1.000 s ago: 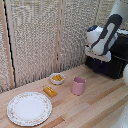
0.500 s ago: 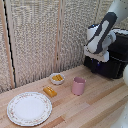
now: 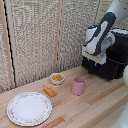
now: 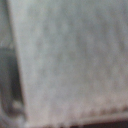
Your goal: Extend the gripper towards the air fryer handle. Grasp the air fryer handle and pull it to open the air fryer. Release the air fryer handle and move the gripper to the bread. Grasp the bread with the gripper and move it to the air fryer basket. Release the bread inside the air fryer and retract the gripper.
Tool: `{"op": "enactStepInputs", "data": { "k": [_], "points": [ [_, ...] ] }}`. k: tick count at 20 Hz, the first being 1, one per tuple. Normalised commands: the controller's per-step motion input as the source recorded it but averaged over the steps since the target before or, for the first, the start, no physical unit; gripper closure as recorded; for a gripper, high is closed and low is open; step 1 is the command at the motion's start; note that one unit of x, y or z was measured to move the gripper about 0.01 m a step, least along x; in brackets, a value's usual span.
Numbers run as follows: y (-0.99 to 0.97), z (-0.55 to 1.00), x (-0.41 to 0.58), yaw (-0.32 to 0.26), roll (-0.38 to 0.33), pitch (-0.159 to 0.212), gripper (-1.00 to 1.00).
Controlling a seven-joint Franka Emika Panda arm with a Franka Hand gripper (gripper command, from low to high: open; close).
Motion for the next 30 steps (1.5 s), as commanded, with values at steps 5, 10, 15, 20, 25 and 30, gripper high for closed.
{"op": "enactStepInputs", "data": {
  "k": [5,10,15,20,25,30],
  "points": [
    [0.83,0.02,-0.008,-0.126,0.020,-0.126,1.00],
    [0.83,0.00,0.000,-0.130,0.003,-0.043,1.00],
    [0.83,0.00,0.107,-0.104,0.026,-0.002,1.00],
    [0.35,-0.03,0.238,-0.065,-0.013,-0.009,-1.00],
    [-0.03,0.00,0.007,0.067,0.003,0.008,-1.00],
    [-0.16,0.00,0.011,-0.043,0.021,0.005,-1.00]
  ]
}}
